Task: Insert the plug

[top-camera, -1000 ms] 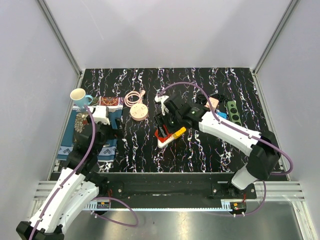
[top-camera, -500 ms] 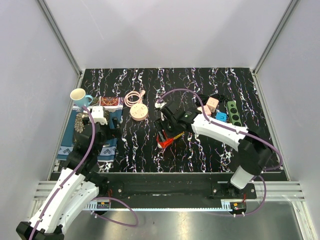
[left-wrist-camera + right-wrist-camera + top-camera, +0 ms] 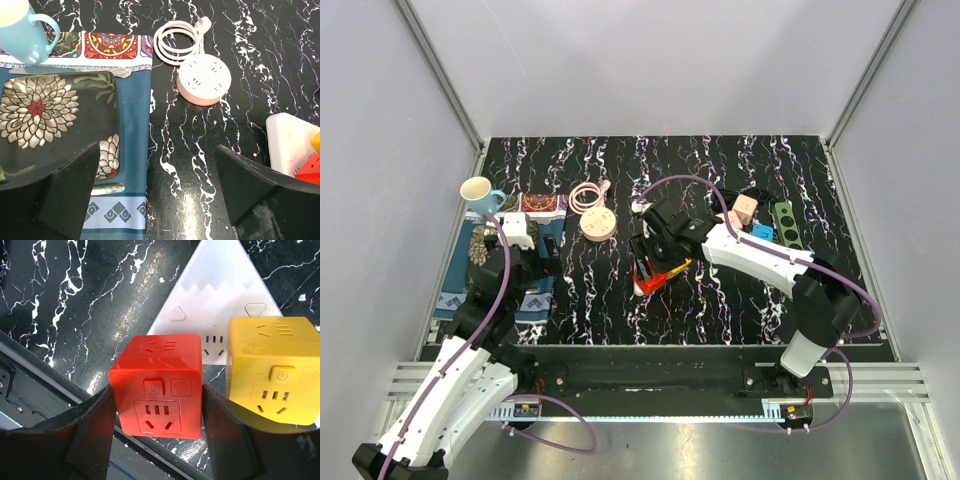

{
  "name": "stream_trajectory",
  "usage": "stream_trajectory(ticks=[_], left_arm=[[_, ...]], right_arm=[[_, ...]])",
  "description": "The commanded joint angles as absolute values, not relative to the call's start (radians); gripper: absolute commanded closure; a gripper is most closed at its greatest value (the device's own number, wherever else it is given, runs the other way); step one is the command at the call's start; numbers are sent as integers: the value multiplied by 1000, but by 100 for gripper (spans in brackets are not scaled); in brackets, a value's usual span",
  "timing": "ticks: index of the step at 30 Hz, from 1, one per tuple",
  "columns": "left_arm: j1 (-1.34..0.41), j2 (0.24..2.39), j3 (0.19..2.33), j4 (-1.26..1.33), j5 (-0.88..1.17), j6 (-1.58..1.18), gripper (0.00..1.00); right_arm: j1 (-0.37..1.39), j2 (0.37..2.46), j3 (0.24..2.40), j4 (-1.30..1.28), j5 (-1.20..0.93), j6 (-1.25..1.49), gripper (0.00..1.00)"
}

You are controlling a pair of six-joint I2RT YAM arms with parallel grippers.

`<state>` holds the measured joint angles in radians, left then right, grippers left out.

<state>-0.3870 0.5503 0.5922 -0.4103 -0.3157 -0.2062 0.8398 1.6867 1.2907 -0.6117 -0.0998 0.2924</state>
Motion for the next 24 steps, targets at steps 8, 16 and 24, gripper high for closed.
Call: stream_trajectory(ticks=[8,16,24], left_arm=[[-383,535,594,-382,-333,-190,1],[-382,535,592,-380,-330,-189,1],[-382,535,592,-380,-327,-189,1]], right_arm=[[810,1690,1344,-609,-138,311,100],[811,1697,1348,-577,-156,316,100],[811,1704,1336,-560,-153,310,100]])
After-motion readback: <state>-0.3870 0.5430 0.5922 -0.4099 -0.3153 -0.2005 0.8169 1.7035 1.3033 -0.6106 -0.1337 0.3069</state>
